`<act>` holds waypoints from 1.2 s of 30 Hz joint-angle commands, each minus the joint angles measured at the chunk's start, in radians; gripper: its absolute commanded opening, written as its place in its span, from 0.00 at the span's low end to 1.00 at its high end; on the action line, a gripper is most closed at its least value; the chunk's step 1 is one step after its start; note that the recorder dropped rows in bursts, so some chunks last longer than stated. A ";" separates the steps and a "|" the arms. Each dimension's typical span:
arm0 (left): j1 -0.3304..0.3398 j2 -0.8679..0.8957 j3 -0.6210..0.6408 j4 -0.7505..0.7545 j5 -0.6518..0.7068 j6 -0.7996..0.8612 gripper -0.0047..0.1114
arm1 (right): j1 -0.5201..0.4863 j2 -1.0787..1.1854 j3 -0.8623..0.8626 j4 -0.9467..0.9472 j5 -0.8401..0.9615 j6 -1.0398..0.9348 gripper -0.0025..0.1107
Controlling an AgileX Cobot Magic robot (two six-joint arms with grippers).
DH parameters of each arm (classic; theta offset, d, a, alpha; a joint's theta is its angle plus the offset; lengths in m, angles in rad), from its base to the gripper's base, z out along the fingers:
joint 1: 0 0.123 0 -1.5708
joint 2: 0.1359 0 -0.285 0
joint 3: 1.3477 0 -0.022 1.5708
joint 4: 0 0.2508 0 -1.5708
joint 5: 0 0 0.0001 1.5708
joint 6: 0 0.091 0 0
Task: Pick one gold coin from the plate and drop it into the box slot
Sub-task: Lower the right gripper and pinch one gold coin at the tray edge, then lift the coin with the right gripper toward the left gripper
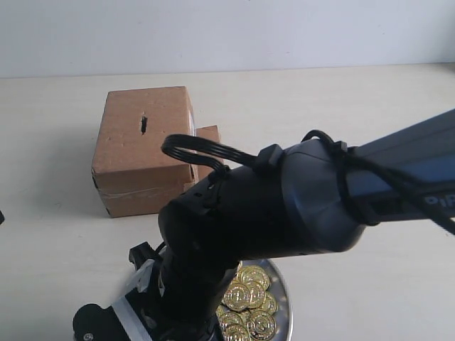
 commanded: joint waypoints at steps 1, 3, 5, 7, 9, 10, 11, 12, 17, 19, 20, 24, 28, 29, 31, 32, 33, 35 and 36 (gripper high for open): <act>-0.008 0.003 -0.001 -0.002 0.003 0.002 0.04 | 0.004 0.000 -0.005 0.011 -0.001 -0.004 0.45; -0.008 0.003 -0.001 -0.002 0.003 0.002 0.04 | 0.010 0.000 -0.005 0.011 0.001 -0.002 0.45; -0.008 0.003 -0.001 -0.002 0.003 0.002 0.04 | 0.015 0.000 -0.005 0.016 0.009 -0.002 0.45; -0.008 0.003 -0.001 -0.002 0.003 0.002 0.04 | 0.022 0.000 -0.005 0.015 0.005 -0.002 0.45; -0.008 0.003 -0.001 -0.004 0.003 0.002 0.04 | 0.022 0.000 -0.005 0.018 0.001 -0.002 0.45; -0.008 0.003 -0.001 -0.004 0.003 0.002 0.04 | 0.022 0.000 -0.005 0.014 0.001 -0.002 0.45; -0.008 0.003 -0.001 -0.004 0.003 0.002 0.04 | 0.022 0.000 -0.005 0.008 0.001 -0.002 0.45; -0.008 0.003 -0.001 -0.004 0.003 0.002 0.04 | 0.022 0.000 -0.005 0.008 0.001 -0.002 0.45; -0.008 0.003 -0.001 -0.004 0.003 0.002 0.04 | 0.022 0.021 -0.005 0.005 0.001 -0.002 0.45; -0.008 0.003 -0.001 -0.004 0.003 0.002 0.04 | 0.022 0.024 -0.005 0.005 -0.008 -0.002 0.45; -0.008 0.003 -0.001 -0.004 0.003 0.002 0.04 | 0.022 0.024 -0.005 0.005 -0.014 -0.002 0.45; -0.008 0.003 -0.001 -0.004 0.003 0.002 0.04 | 0.022 0.024 -0.005 0.005 -0.020 -0.002 0.45; -0.008 0.003 -0.001 -0.004 0.003 0.002 0.04 | 0.022 0.029 -0.005 0.005 -0.019 0.002 0.45; -0.008 0.003 -0.001 -0.004 0.003 0.002 0.04 | 0.022 0.029 -0.005 0.005 -0.019 0.003 0.45; -0.008 0.003 -0.001 -0.004 0.003 0.002 0.04 | 0.022 0.029 -0.005 0.005 -0.019 0.003 0.44; -0.008 0.003 -0.001 -0.004 0.003 0.002 0.04 | 0.022 0.029 -0.005 0.005 -0.019 0.003 0.43; -0.008 0.003 -0.001 -0.004 0.003 0.002 0.04 | 0.022 0.029 -0.005 0.005 -0.017 0.003 0.42; -0.008 0.003 -0.001 -0.004 0.003 0.002 0.04 | 0.022 0.029 -0.005 0.005 -0.017 0.003 0.39; -0.008 0.003 -0.001 -0.004 0.003 0.002 0.04 | 0.022 0.029 -0.005 0.005 -0.017 0.003 0.38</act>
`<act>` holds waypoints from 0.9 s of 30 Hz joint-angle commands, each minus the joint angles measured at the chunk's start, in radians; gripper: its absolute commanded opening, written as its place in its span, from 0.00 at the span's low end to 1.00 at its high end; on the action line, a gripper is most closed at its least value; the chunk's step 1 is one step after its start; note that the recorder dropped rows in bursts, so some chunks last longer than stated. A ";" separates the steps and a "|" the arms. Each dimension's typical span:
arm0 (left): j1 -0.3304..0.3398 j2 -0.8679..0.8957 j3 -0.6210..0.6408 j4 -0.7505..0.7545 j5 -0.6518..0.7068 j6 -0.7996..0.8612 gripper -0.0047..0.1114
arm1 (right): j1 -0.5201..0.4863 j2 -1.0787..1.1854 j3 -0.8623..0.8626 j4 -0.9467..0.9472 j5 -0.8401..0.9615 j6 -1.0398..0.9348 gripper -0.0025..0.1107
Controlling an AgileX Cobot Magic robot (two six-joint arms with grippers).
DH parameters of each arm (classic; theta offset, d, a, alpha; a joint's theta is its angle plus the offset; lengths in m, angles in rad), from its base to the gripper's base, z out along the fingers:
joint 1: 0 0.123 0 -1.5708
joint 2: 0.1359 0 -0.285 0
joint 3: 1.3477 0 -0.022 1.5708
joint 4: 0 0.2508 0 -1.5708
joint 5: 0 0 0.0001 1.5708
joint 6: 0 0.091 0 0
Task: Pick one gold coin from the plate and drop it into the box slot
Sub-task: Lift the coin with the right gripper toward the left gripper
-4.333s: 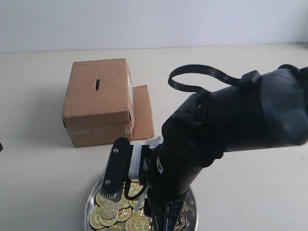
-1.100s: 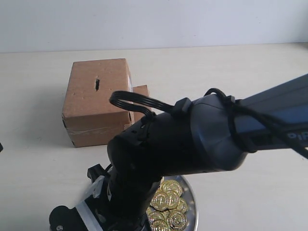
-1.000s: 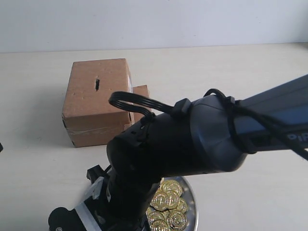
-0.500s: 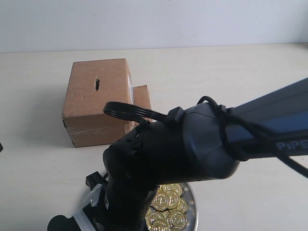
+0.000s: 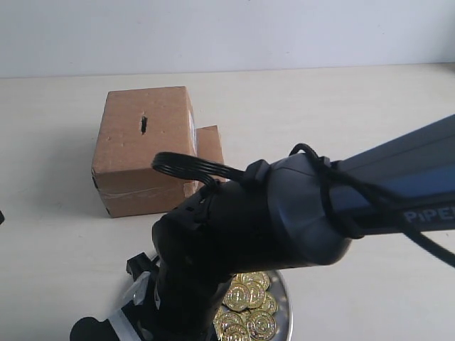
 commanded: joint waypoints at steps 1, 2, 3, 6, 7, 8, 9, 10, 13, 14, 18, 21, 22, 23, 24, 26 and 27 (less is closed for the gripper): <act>-0.008 0.003 -0.001 -0.004 0.003 0.002 0.04 | 0.002 0.001 -0.003 -0.003 -0.004 0.001 0.37; -0.008 0.003 -0.001 -0.004 0.003 0.002 0.04 | 0.002 0.001 -0.003 -0.003 -0.004 0.001 0.36; -0.008 0.003 -0.001 -0.004 0.003 0.002 0.04 | 0.002 0.001 -0.003 -0.003 -0.004 0.001 0.36; -0.008 0.003 -0.001 -0.004 0.003 0.002 0.04 | 0.002 0.001 -0.003 -0.003 -0.004 0.001 0.34; -0.008 0.003 -0.001 -0.004 0.003 0.002 0.04 | 0.002 0.001 -0.003 -0.003 -0.004 0.001 0.34; -0.008 0.003 -0.001 -0.004 0.003 0.002 0.04 | 0.002 0.001 -0.003 -0.003 -0.004 0.001 0.34; -0.008 0.003 -0.001 -0.004 0.003 0.002 0.04 | 0.002 0.001 -0.003 -0.003 -0.004 0.001 0.34; -0.008 0.003 -0.001 -0.004 0.003 0.002 0.04 | 0.002 0.001 -0.003 -0.003 -0.004 0.001 0.34; -0.008 0.003 -0.001 -0.004 0.003 0.002 0.04 | 0.002 0.001 -0.003 -0.007 -0.002 0.001 0.34; -0.008 0.003 -0.001 -0.004 0.003 0.002 0.04 | 0.002 0.001 -0.003 -0.007 -0.002 0.001 0.34; -0.008 0.003 -0.001 -0.004 0.003 0.002 0.04 | 0.002 -0.015 -0.003 -0.015 0.000 0.003 0.34; -0.008 0.003 -0.001 -0.004 0.003 0.002 0.04 | 0.002 -0.030 -0.003 -0.034 0.000 0.023 0.34; -0.008 0.003 -0.001 -0.004 0.003 0.002 0.04 | 0.002 -0.035 -0.003 -0.040 0.002 0.030 0.34; -0.008 0.003 -0.001 -0.004 0.003 0.002 0.04 | 0.002 -0.040 -0.003 -0.050 0.005 0.035 0.34; -0.008 0.003 -0.001 -0.004 0.003 0.002 0.04 | 0.002 -0.041 -0.003 -0.060 0.009 0.044 0.34; -0.008 0.003 -0.001 -0.004 0.003 0.002 0.04 | 0.002 -0.046 -0.003 -0.065 0.009 0.060 0.34; -0.008 0.003 -0.001 -0.004 0.003 0.002 0.04 | 0.002 -0.051 -0.003 -0.063 0.009 0.064 0.34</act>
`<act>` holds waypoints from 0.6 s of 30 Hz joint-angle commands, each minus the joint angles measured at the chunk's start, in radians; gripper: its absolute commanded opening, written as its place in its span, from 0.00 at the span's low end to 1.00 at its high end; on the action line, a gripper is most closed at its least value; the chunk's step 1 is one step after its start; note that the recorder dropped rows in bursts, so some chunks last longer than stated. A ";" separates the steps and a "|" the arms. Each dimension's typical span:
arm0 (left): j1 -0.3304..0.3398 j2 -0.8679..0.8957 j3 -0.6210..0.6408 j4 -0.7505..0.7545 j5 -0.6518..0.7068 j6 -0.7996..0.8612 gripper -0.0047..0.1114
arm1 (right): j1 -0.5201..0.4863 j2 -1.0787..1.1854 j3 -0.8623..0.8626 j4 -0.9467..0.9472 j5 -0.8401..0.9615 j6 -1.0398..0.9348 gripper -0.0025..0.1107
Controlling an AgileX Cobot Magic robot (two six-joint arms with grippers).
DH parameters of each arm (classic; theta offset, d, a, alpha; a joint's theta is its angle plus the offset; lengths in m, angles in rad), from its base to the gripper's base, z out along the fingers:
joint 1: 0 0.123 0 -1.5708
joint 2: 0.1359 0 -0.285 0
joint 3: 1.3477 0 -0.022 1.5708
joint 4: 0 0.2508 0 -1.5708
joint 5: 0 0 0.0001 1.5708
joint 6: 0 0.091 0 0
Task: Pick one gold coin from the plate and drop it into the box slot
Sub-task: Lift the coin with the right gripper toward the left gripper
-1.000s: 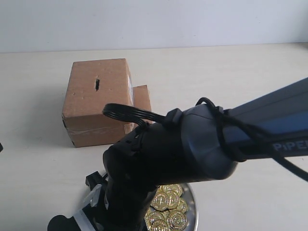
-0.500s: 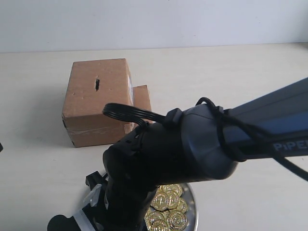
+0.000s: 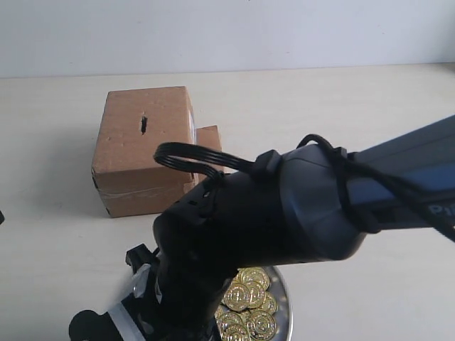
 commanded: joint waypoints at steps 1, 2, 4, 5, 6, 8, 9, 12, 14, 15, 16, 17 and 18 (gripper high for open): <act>-0.008 0.003 -0.001 -0.004 0.003 0.002 0.04 | 0.002 -0.020 -0.003 -0.016 0.005 0.028 0.34; -0.008 0.003 -0.001 -0.004 0.003 0.002 0.04 | 0.002 -0.022 -0.003 -0.016 0.005 0.028 0.34; -0.008 0.003 -0.001 -0.004 0.003 0.002 0.04 | 0.002 -0.023 -0.003 -0.018 0.003 0.056 0.34; -0.008 0.003 -0.001 -0.004 0.003 0.002 0.04 | 0.002 -0.023 -0.003 -0.023 0.001 0.080 0.34; -0.008 0.003 -0.001 -0.004 0.003 0.002 0.04 | 0.002 -0.023 -0.003 -0.029 0.001 0.101 0.34; -0.008 0.003 -0.001 -0.006 0.003 0.002 0.04 | 0.002 -0.023 -0.003 -0.049 0.001 0.154 0.34; -0.008 0.003 -0.001 -0.009 0.003 0.001 0.04 | 0.002 -0.025 -0.003 -0.065 0.001 0.185 0.34; -0.008 0.003 -0.001 -0.009 0.003 -0.001 0.04 | 0.002 -0.036 -0.003 -0.124 0.001 0.246 0.34; -0.008 0.003 -0.001 -0.013 0.003 -0.001 0.04 | 0.002 -0.047 -0.003 -0.150 0.001 0.278 0.34; -0.008 0.005 -0.001 -0.017 0.003 -0.004 0.04 | 0.002 -0.053 -0.003 -0.160 0.001 0.289 0.34; -0.008 0.005 -0.001 -0.022 0.003 -0.014 0.04 | 0.002 -0.062 -0.003 -0.170 0.001 0.301 0.34; -0.008 0.005 -0.001 -0.022 0.003 -0.028 0.04 | 0.002 -0.069 -0.003 -0.173 0.001 0.306 0.34; -0.008 0.005 -0.001 -0.022 0.003 -0.039 0.04 | 0.002 -0.074 -0.003 -0.173 0.001 0.308 0.34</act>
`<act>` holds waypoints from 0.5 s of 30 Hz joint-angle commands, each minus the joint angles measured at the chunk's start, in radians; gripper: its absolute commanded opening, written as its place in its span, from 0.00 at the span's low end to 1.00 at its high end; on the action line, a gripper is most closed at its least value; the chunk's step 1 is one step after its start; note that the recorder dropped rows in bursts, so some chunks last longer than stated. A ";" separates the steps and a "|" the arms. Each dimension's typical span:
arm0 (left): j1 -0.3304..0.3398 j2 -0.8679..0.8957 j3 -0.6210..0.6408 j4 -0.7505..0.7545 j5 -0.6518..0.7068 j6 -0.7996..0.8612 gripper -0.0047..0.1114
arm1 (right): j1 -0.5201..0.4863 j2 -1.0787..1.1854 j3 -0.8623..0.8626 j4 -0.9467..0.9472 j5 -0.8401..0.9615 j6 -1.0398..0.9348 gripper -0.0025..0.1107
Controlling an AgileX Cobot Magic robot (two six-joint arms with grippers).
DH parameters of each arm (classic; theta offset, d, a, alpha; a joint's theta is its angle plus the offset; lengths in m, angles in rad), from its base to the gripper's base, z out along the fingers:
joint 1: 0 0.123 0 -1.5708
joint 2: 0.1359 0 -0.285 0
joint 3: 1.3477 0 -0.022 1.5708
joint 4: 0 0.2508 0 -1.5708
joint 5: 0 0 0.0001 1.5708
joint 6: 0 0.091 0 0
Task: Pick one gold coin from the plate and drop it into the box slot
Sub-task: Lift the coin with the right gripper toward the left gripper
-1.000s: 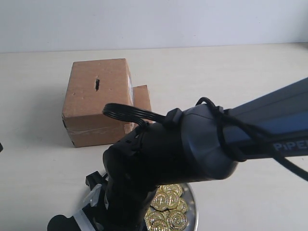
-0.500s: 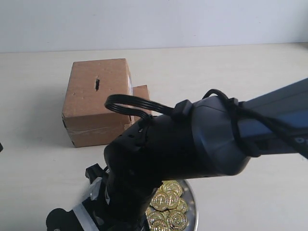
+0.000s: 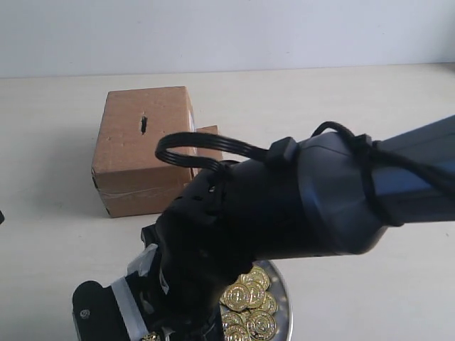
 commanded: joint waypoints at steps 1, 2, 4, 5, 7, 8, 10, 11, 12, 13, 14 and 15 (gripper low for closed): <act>-0.008 0.005 -0.001 -0.020 0.005 -0.059 0.04 | 0.002 -0.042 -0.003 -0.028 -0.001 0.037 0.34; -0.008 0.005 -0.001 -0.020 0.005 -0.079 0.04 | 0.002 -0.048 -0.003 -0.028 -0.001 0.043 0.34; -0.008 0.005 -0.001 -0.020 0.005 -0.128 0.07 | 0.002 -0.063 -0.003 -0.028 -0.001 0.063 0.34; -0.008 0.005 -0.001 -0.020 0.003 -0.128 0.09 | 0.002 -0.068 -0.003 -0.028 -0.001 0.076 0.34; -0.008 0.007 -0.001 -0.020 0.003 -0.128 0.14 | 0.002 -0.082 -0.003 -0.036 0.001 0.107 0.34; -0.008 0.011 -0.001 -0.025 0.003 -0.128 0.17 | 0.002 -0.089 -0.003 -0.043 0.006 0.120 0.34; -0.008 0.023 -0.001 -0.032 0.003 -0.128 0.24 | 0.002 -0.100 -0.003 -0.074 0.008 0.160 0.34; -0.008 0.030 -0.001 -0.034 0.003 -0.128 0.28 | 0.002 -0.106 -0.003 -0.095 0.010 0.177 0.34; -0.008 0.040 -0.001 -0.037 0.005 -0.128 0.32 | 0.002 -0.112 -0.003 -0.123 0.015 0.200 0.34; -0.008 0.062 -0.001 -0.050 0.005 -0.128 0.38 | 0.002 -0.124 -0.003 -0.157 0.017 0.238 0.34; -0.008 0.075 -0.001 -0.062 0.005 -0.128 0.40 | 0.002 -0.130 -0.003 -0.173 0.017 0.261 0.34; -0.008 0.105 -0.001 -0.085 0.005 -0.128 0.43 | 0.002 -0.142 -0.003 -0.184 0.017 0.280 0.34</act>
